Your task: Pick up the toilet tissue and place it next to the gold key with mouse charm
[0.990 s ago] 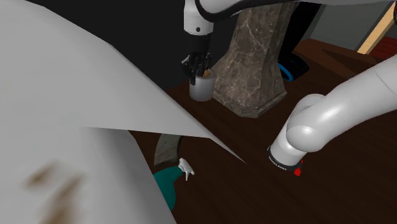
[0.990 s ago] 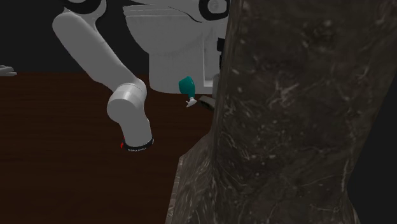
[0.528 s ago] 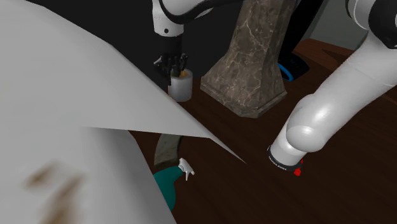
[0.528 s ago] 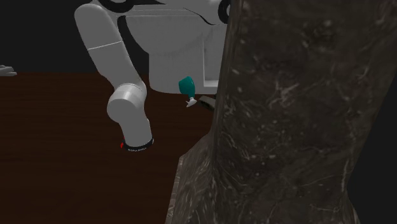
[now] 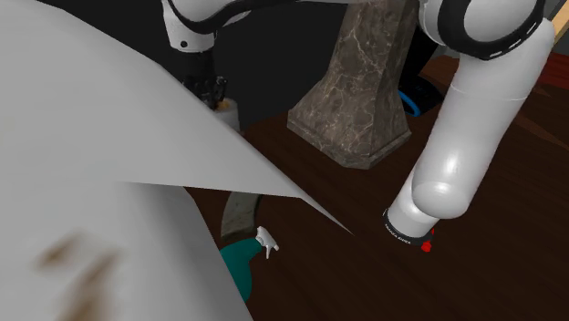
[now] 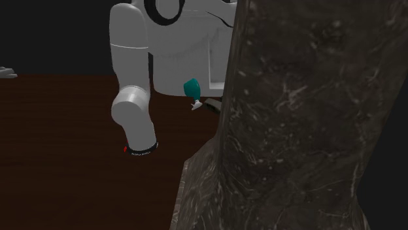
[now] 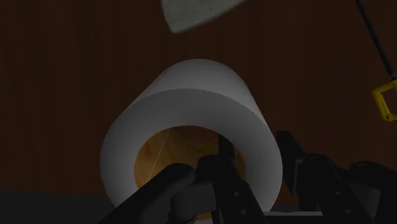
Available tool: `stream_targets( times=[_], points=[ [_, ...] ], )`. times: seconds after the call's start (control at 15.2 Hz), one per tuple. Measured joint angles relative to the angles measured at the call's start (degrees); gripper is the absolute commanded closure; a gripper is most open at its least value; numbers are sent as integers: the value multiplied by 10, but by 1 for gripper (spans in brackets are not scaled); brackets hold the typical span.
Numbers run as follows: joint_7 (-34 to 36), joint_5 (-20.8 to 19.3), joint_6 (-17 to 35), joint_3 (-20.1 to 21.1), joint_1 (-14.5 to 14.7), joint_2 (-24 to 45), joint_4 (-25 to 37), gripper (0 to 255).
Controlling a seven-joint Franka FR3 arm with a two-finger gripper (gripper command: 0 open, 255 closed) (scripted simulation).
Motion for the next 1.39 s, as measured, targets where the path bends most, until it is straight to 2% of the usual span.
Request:
stream_targets(
  times=[0.2, 0.46, 0.59, 0.66, 0.73, 0.92, 1.39],
  points=[
    [27, -28, -25, 6, 23, 77, 97, 255],
    [50, -68, -81, 2, 65, 200, 269, 255],
    [56, -89, -125, -4, 97, 278, 391, 255],
    [55, -102, -159, -11, 123, 335, 485, 255],
    [56, -105, -170, -13, 132, 357, 516, 255],
    [58, -107, -158, -14, 133, 364, 510, 255],
    [63, -104, -88, -12, 116, 346, 421, 255]
  ],
)
